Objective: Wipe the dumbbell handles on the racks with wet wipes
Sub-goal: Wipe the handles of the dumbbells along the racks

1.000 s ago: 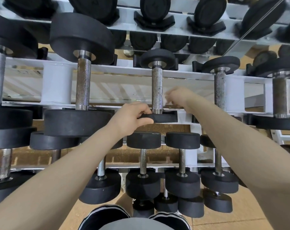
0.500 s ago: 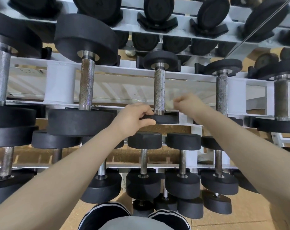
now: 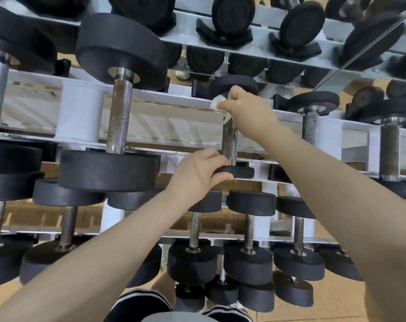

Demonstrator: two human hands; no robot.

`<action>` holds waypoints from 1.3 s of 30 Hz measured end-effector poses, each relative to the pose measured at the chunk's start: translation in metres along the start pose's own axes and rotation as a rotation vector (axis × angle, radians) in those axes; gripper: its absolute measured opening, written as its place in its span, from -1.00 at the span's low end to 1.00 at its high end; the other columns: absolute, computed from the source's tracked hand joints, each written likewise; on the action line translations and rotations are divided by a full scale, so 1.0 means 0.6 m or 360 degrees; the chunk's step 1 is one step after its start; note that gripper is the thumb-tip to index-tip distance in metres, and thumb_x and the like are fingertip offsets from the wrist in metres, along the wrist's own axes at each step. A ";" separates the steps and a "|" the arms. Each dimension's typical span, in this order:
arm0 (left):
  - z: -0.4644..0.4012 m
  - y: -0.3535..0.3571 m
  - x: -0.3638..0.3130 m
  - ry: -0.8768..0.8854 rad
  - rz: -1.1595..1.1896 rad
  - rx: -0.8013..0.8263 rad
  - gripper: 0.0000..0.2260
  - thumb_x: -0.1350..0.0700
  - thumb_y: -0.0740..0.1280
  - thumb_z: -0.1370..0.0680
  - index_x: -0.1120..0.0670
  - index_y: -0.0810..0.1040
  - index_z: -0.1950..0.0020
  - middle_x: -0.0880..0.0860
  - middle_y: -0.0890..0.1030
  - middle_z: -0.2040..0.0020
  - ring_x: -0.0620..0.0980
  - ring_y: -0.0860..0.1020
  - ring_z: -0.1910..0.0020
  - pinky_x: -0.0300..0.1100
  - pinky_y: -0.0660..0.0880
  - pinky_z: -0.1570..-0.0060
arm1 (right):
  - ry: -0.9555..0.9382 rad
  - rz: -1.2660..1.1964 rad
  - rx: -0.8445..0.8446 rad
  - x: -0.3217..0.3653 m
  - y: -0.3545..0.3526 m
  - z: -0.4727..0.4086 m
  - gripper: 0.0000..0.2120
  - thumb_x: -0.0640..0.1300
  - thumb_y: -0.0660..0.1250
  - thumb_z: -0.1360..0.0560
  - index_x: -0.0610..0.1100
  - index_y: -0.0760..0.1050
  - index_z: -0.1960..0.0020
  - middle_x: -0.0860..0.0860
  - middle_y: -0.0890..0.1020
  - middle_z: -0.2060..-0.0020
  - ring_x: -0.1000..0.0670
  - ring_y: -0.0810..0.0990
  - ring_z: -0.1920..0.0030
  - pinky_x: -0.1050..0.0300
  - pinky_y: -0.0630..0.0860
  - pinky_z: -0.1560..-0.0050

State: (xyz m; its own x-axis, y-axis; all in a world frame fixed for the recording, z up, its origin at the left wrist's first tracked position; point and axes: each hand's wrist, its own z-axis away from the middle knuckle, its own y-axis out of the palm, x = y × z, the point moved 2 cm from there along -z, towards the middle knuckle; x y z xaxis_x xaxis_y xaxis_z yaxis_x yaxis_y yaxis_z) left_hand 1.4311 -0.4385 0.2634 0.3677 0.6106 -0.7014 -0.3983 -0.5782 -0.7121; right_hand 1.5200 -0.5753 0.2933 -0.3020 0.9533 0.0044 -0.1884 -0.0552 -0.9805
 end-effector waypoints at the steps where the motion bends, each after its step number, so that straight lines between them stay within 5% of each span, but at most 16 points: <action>1: -0.001 0.001 -0.001 -0.0008 -0.0006 -0.0008 -0.71 0.03 0.34 -0.50 0.17 0.58 -0.14 0.11 0.57 -0.01 0.10 0.51 0.01 -0.12 0.42 0.05 | -0.0031 0.0035 0.0048 0.000 -0.002 0.005 -0.53 -0.39 0.23 -0.46 -0.07 0.41 -0.32 -0.14 0.39 -0.09 -0.13 0.42 0.10 0.09 0.32 0.20; 7: 0.004 -0.003 0.002 -0.0013 -0.0002 0.0008 -0.71 0.03 0.35 -0.48 0.16 0.59 -0.14 0.10 0.57 0.01 0.10 0.54 0.04 -0.04 0.50 0.04 | -0.0359 -0.0141 0.0405 0.012 0.009 0.044 -0.71 -0.26 0.18 -0.54 -0.06 0.54 -0.19 -0.02 0.46 -0.02 -0.09 0.48 -0.08 0.09 0.41 -0.01; 13: 0.001 -0.008 0.000 -0.0153 -0.0041 0.0132 -0.65 -0.04 0.26 -0.53 0.04 0.49 -0.28 -0.01 0.49 -0.16 -0.03 0.44 -0.14 -0.17 0.38 -0.14 | 0.0107 -0.0441 -0.0108 -0.014 0.018 0.030 -0.62 -0.32 0.15 -0.55 -0.07 0.43 -0.32 -0.13 0.43 -0.08 -0.12 0.50 0.00 0.10 0.43 0.02; 19: -0.003 -0.012 -0.002 -0.0157 0.0008 0.0144 -0.70 0.01 0.33 -0.50 0.08 0.54 -0.20 0.00 0.52 -0.10 -0.01 0.47 -0.11 -0.15 0.40 -0.11 | -0.0219 -0.0524 0.0495 -0.008 0.016 0.075 -0.67 -0.28 0.13 -0.57 -0.04 0.53 -0.21 -0.01 0.51 -0.13 0.02 0.47 -0.12 0.19 0.34 -0.07; 21: -0.002 -0.014 -0.001 -0.0154 -0.0033 0.0153 -0.71 0.02 0.33 -0.50 0.10 0.55 -0.17 0.00 0.54 -0.10 0.01 0.48 -0.10 -0.18 0.37 -0.06 | -0.0070 -0.0908 0.0525 -0.015 0.014 0.101 -0.69 -0.28 0.13 -0.58 -0.03 0.55 -0.17 0.15 0.57 -0.04 0.17 0.49 -0.05 0.26 0.38 -0.10; 23: -0.002 -0.018 -0.003 -0.0147 -0.0122 0.0198 -0.72 0.01 0.31 -0.51 0.12 0.53 -0.16 0.02 0.54 -0.10 0.04 0.48 -0.09 -0.13 0.39 -0.04 | 0.0381 -0.1525 0.0222 -0.028 0.016 0.125 -0.68 -0.30 0.10 -0.58 -0.02 0.52 -0.15 0.33 0.55 0.33 0.26 0.46 0.29 0.35 0.42 0.20; 24: -0.002 -0.021 -0.005 -0.0149 -0.0171 0.0227 -0.71 0.00 0.30 -0.52 0.12 0.52 -0.17 0.02 0.53 -0.11 0.05 0.48 -0.10 -0.11 0.39 -0.04 | 0.0652 -0.1818 0.0043 -0.036 0.023 0.135 -0.69 -0.31 0.10 -0.58 -0.07 0.53 -0.15 0.27 0.52 0.42 0.21 0.39 0.40 0.34 0.35 0.33; 27: -0.001 -0.030 -0.012 -0.0189 -0.0309 0.0323 -0.71 -0.01 0.28 -0.54 0.09 0.48 -0.21 0.03 0.53 -0.15 0.06 0.48 -0.11 -0.09 0.41 -0.04 | 0.1141 -0.2336 -0.0123 -0.029 0.032 0.166 -0.71 -0.33 0.11 -0.57 -0.17 0.54 -0.15 -0.03 0.49 0.27 0.10 0.35 0.39 0.31 0.35 0.37; 32: -0.007 -0.040 -0.044 -0.0251 -0.0540 0.0404 -0.70 0.06 0.29 -0.54 0.06 0.45 -0.26 0.07 0.53 -0.20 0.11 0.47 -0.18 -0.06 0.42 -0.05 | 0.1389 -0.2887 -0.0087 0.000 0.027 0.218 -0.75 -0.31 0.16 -0.57 -0.14 0.54 -0.13 -0.11 0.50 0.13 0.06 0.39 0.39 0.30 0.38 0.43; 39: 0.038 0.040 -0.166 0.0188 -0.0504 0.0127 -0.67 0.15 0.28 -0.53 0.14 0.44 -0.28 0.11 0.48 -0.22 0.09 0.36 -0.27 -0.07 0.27 -0.30 | 0.1426 -0.2953 -0.0174 -0.029 0.022 0.364 -0.72 -0.32 0.12 -0.57 -0.24 0.46 -0.23 -0.08 0.51 0.25 0.06 0.37 0.40 0.27 0.34 0.37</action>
State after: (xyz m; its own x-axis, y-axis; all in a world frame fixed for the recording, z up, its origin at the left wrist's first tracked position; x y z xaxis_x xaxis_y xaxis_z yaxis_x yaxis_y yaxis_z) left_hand 1.3658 -0.5011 0.3169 0.5766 0.6833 -0.4479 -0.3116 -0.3228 -0.8937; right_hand 1.3189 -0.6572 0.3232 0.5890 -0.3086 0.7469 0.3888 0.9184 0.0729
